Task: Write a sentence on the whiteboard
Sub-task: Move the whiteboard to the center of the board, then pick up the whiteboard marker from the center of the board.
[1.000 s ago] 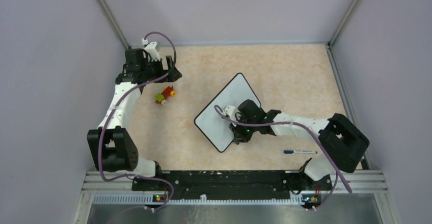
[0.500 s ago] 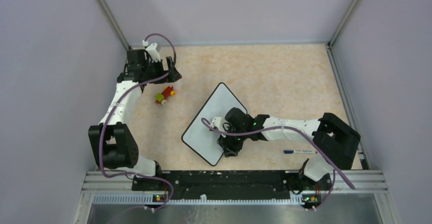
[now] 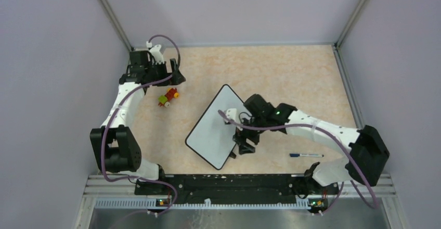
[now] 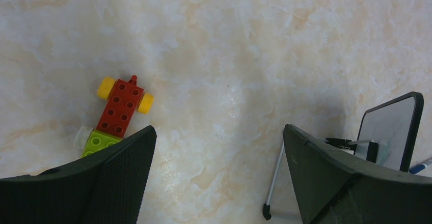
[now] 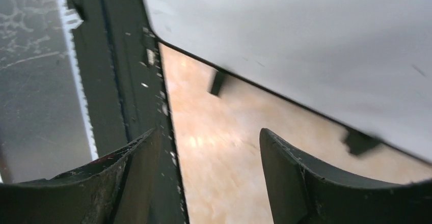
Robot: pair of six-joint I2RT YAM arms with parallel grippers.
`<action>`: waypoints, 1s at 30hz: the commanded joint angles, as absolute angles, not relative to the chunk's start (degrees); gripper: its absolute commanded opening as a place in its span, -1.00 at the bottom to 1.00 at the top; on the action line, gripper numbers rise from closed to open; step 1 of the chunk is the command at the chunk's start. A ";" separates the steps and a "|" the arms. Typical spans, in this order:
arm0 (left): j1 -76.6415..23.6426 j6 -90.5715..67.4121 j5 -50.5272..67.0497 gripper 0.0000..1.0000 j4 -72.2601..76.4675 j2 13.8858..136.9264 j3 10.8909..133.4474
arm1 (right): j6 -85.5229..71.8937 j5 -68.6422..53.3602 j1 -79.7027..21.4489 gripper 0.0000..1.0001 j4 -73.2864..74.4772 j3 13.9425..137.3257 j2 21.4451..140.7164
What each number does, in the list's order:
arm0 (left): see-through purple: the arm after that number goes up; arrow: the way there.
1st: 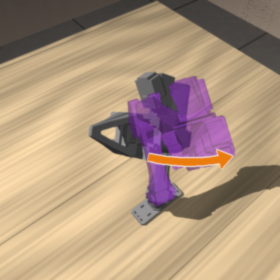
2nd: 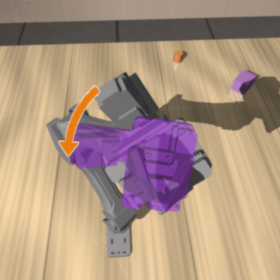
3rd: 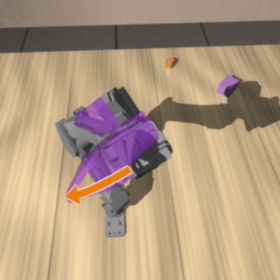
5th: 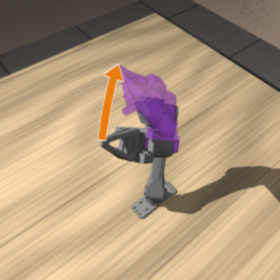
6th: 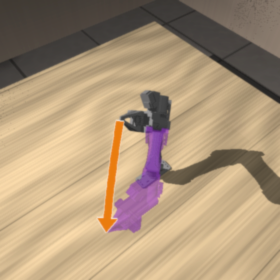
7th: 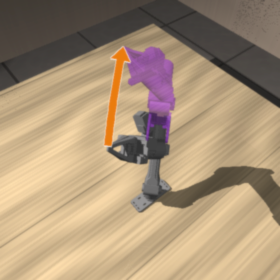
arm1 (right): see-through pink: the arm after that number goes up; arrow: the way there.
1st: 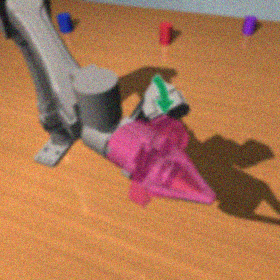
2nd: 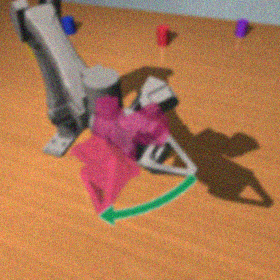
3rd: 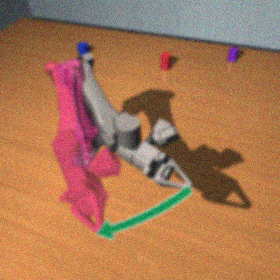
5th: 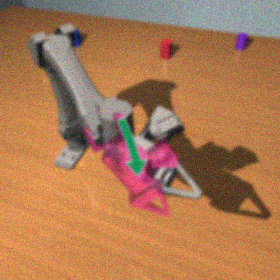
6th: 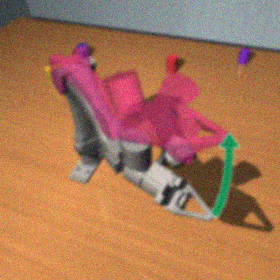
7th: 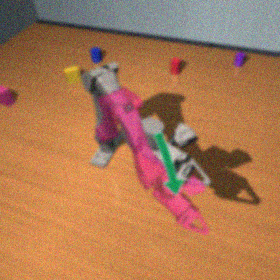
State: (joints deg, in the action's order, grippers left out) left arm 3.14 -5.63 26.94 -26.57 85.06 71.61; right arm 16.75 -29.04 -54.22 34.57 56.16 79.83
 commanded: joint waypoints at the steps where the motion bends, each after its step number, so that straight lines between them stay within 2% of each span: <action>1: 3.35 -2.53 30.17 0.97 -26.75 84.26 73.92 | 25.28 -27.79 -42.69 0.40 45.44 57.01 72.77; 7: 3.16 -1.56 32.62 0.98 -27.07 84.25 74.00 | 37.32 -16.91 -27.26 0.31 53.79 53.37 70.08; 11: 2.94 -1.46 33.11 0.97 -27.07 84.68 73.92 | 44.75 -10.85 -22.38 0.18 56.45 49.53 69.91; 17: 2.84 -1.19 33.88 0.97 -27.06 84.61 73.36 | 53.99 -3.86 -18.91 0.04 53.13 39.37 65.06; 30: 2.80 -1.23 34.95 0.98 -26.91 84.55 73.37 | 60.45 -1.89 -16.71 0.03 49.15 28.58 61.89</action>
